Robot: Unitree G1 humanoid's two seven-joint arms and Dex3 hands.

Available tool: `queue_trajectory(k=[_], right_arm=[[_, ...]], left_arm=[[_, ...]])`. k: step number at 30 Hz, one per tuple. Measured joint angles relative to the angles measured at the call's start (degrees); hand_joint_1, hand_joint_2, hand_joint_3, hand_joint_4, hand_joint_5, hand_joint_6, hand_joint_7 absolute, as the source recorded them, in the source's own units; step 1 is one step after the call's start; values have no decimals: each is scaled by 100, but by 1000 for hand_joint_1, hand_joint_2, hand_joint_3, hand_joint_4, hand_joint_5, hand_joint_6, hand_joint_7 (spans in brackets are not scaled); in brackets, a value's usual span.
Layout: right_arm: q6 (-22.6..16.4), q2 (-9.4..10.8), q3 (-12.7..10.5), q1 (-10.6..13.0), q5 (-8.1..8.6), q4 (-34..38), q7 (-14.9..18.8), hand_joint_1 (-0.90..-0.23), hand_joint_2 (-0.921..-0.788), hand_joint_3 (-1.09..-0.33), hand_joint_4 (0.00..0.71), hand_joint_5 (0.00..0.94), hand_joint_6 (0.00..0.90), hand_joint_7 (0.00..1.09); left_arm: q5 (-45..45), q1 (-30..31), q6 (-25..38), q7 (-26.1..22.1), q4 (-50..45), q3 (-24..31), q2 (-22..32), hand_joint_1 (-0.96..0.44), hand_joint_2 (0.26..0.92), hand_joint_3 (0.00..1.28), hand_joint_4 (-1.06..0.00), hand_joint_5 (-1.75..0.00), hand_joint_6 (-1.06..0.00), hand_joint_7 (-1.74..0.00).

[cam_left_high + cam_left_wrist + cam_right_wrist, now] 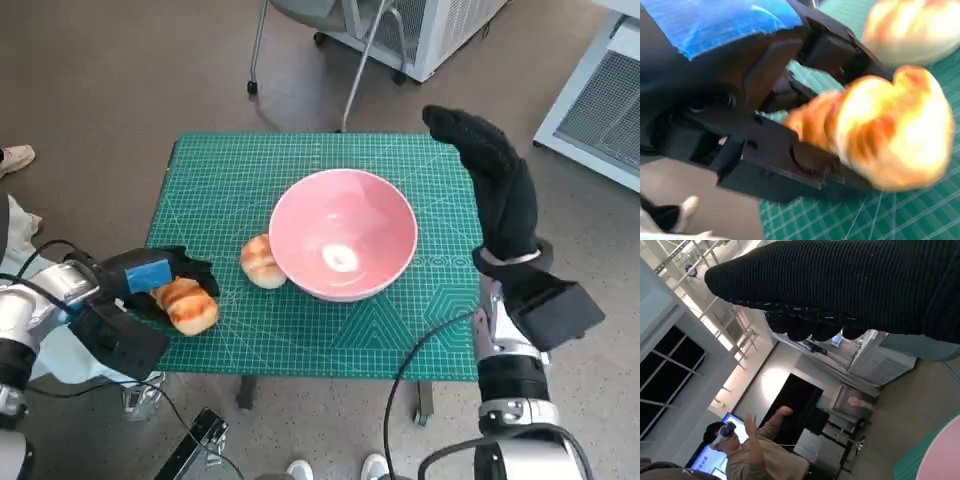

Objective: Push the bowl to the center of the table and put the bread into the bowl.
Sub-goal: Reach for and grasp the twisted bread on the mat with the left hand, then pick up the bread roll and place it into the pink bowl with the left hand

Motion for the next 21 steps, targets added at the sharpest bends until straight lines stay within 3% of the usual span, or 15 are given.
queue_trajectory(k=[9, 15, 21], right_arm=[[75, -3, -2, 23, 34, -15, 0, -559, -921, -778, 343, 9, -1, 817], [116, -15, -2, 25, 50, -27, 0, -557, -921, -778, 344, 9, -1, 816], [133, -24, 0, 24, 55, -57, 0, -559, -921, -777, 345, 9, -1, 816]], left_arm=[[-1265, -384, 65, -579, -749, 1030, 226, 2, 920, 47, -569, -1170, -801, -1091], [-1976, -715, 776, -984, -1893, 1699, 181, 1, 920, 85, -538, -1176, -750, -1174], [-2262, -1035, 1304, -1075, -2690, 1936, -294, 2, 920, 59, -580, -1119, -772, -1163]])
